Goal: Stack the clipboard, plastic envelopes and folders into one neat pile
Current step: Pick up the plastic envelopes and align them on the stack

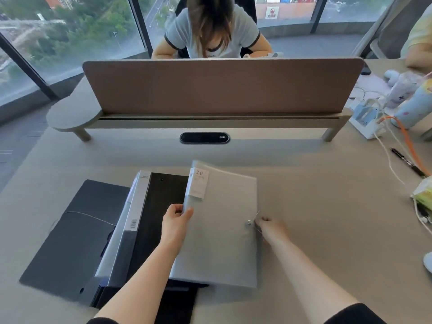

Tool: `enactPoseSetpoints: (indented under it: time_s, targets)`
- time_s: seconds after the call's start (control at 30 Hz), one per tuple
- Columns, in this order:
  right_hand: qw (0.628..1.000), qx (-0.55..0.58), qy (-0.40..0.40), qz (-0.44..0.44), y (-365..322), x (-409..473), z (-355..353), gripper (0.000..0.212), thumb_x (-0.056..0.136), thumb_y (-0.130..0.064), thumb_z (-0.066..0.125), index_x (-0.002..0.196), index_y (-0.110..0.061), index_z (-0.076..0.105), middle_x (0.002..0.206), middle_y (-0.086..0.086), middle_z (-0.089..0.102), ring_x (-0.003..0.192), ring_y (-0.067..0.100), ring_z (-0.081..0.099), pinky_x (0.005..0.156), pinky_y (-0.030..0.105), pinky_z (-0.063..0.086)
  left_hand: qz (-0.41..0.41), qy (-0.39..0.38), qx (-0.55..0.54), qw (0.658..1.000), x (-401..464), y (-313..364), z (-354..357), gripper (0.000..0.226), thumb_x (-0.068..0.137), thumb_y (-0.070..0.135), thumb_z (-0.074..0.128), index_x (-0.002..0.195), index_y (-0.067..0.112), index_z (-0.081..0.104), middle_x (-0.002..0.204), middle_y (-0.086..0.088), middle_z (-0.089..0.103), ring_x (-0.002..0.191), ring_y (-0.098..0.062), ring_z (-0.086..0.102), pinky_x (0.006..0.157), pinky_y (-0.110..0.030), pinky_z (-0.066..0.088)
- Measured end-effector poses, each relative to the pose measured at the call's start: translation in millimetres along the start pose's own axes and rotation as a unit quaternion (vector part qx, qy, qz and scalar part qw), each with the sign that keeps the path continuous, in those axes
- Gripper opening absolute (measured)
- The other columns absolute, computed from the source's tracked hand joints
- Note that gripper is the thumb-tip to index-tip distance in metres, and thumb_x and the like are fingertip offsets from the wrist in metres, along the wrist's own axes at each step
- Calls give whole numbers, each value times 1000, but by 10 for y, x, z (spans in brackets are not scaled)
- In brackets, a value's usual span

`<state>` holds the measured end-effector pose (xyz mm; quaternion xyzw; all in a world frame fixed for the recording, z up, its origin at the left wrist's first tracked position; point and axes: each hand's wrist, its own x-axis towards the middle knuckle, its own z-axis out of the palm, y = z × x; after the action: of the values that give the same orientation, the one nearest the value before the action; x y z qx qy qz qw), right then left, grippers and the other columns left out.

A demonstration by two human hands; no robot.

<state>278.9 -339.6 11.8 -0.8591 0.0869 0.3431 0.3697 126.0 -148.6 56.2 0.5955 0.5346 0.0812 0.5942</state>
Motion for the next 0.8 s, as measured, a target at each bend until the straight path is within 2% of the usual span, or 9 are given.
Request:
enactPoseSetpoints:
  time_s: [0.17, 0.3, 0.4, 0.47, 0.57, 0.67, 0.8]
  targets:
    - [998, -38, -30, -44, -238, -108, 439, 30, 87, -21, 61, 60, -14, 52, 68, 9, 57, 71, 23, 55, 60, 30, 34, 2, 58, 0, 998, 96, -83, -445, 12, 90, 28, 65, 98, 22, 58, 97, -7, 71, 90, -28, 69, 82, -50, 58]
    - [994, -65, -62, -65, -368, -182, 763, 28, 87, -26, 65, 62, -16, 54, 74, 7, 61, 74, 21, 56, 61, 29, 34, 7, 120, 44, 992, 166, -128, -740, 18, 91, 30, 62, 103, 17, 60, 97, -5, 68, 88, -24, 66, 76, -41, 54]
    - [991, -82, -78, -68, -432, -224, 972, 29, 85, -26, 67, 61, -17, 53, 72, 6, 61, 73, 21, 57, 62, 28, 35, 26, 148, 100, 984, 229, -187, -917, 16, 89, 28, 59, 91, 13, 65, 91, -12, 69, 85, -30, 66, 73, -44, 52]
    - [990, -90, -83, -67, -472, -255, 1081, 30, 83, -24, 68, 59, -18, 51, 68, 5, 59, 72, 21, 56, 62, 28, 36, 28, 160, 145, 976, 278, -224, -1007, 20, 88, 28, 58, 98, 11, 65, 101, -12, 62, 94, -31, 62, 75, -41, 48]
    - [989, -107, -82, -66, -531, -293, 1176, 31, 84, -21, 66, 58, -20, 50, 65, 3, 58, 71, 22, 54, 57, 28, 34, 22, 175, 201, 964, 351, -270, -1098, 33, 90, 30, 58, 118, 13, 65, 123, -8, 52, 117, -30, 47, 94, -45, 44]
    - [987, -121, -79, -69, -589, -326, 1210, 31, 87, -17, 61, 58, -20, 51, 58, -3, 55, 65, 23, 55, 48, 25, 32, 11, 179, 253, 951, 407, -317, -1166, 36, 91, 36, 58, 121, 17, 65, 135, -5, 50, 125, -30, 42, 99, -48, 42]
    - [987, -130, -71, -63, -592, -294, 1238, 22, 84, -16, 59, 62, -12, 61, 68, 7, 67, 71, 28, 64, 49, 25, 35, 13, 156, 257, 954, 459, -367, -1214, 37, 93, 38, 57, 125, 21, 61, 146, -1, 45, 135, -31, 34, 104, -50, 38]
